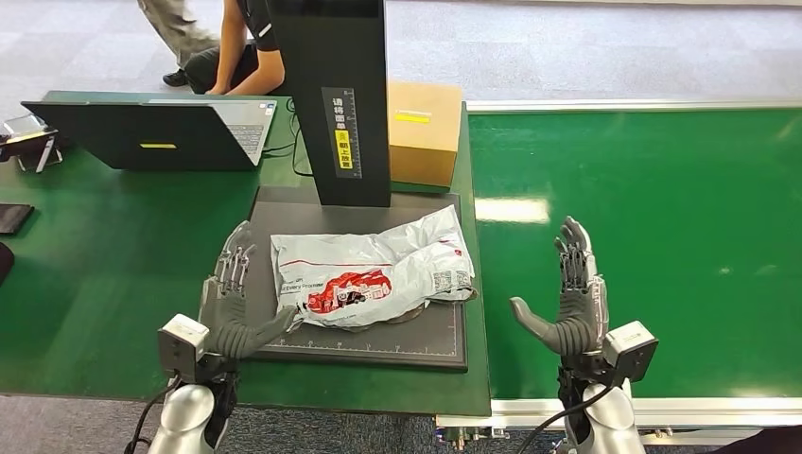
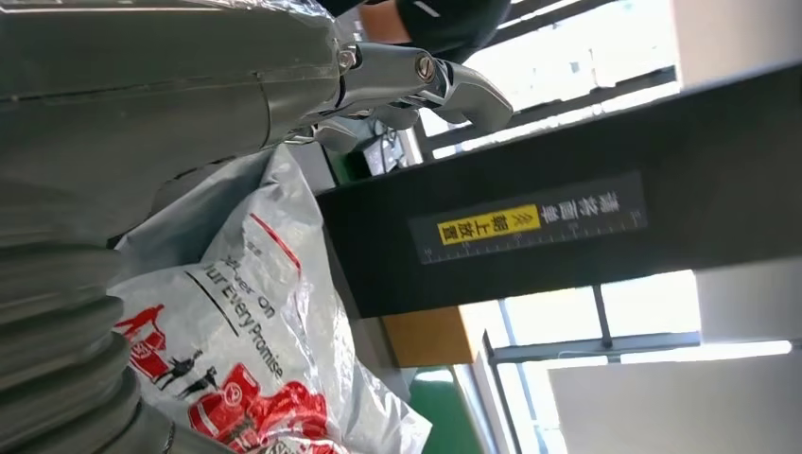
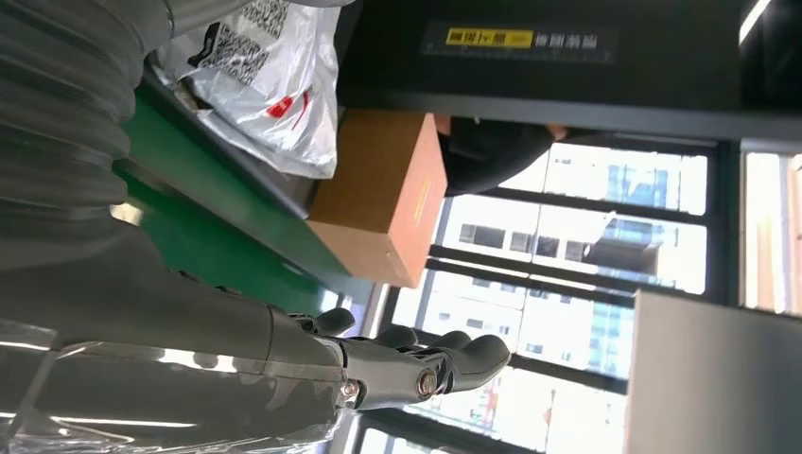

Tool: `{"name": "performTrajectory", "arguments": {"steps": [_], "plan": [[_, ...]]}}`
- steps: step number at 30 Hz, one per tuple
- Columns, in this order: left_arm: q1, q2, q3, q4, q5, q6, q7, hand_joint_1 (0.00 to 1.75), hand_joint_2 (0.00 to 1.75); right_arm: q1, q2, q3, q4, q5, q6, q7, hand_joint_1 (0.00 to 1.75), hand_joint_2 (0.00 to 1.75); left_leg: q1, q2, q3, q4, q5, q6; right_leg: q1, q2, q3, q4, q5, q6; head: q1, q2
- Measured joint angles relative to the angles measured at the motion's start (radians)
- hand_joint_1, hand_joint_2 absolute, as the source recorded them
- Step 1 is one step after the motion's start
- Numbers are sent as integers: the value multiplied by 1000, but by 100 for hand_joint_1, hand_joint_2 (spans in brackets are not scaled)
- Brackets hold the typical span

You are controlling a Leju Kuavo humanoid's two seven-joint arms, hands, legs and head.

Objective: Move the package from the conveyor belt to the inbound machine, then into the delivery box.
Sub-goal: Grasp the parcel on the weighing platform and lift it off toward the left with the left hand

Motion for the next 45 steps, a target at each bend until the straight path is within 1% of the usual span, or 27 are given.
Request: {"name": "performTrajectory", "arguments": {"steps": [7,12,21,26,32,36,42,45], "plan": [[8,0,-58,-30,-211,100,37,0,175,15,24,-63,5,-18,-5,13,0,175,0,0,0,0,0,0,0,0,0,0,0,0,0,0],[7,1,-98,-28,-371,157,88,0,175,24,34,-90,5,39,-55,14,0,175,0,0,0,0,0,0,0,0,0,0,0,0,0,0],[-6,5,-141,8,-570,179,203,0,175,29,51,-119,5,155,-156,18,0,175,0,0,0,0,0,0,0,0,0,0,0,0,0,0],[-16,6,-153,44,-644,194,247,0,175,31,61,-133,5,167,-160,17,0,175,0,0,0,0,0,0,0,0,0,0,0,0,0,0],[-26,6,-154,79,-667,201,254,0,175,32,68,-141,5,181,-146,12,0,175,0,0,0,0,0,0,0,0,0,0,0,0,0,0],[-28,6,-153,92,-662,191,264,175,175,32,73,-141,5,183,-141,10,0,175,0,0,0,0,0,0,0,0,0,0,0,0,0,0],[-34,6,-144,120,-666,143,318,175,175,32,80,-141,10,193,-130,10,0,175,0,0,0,0,0,0,0,0,0,0,0,0,0,0],[-39,6,-141,134,-673,137,324,175,175,31,83,-141,13,197,-130,10,0,175,0,0,0,0,0,0,0,0,0,0,0,0,0,0]]}}
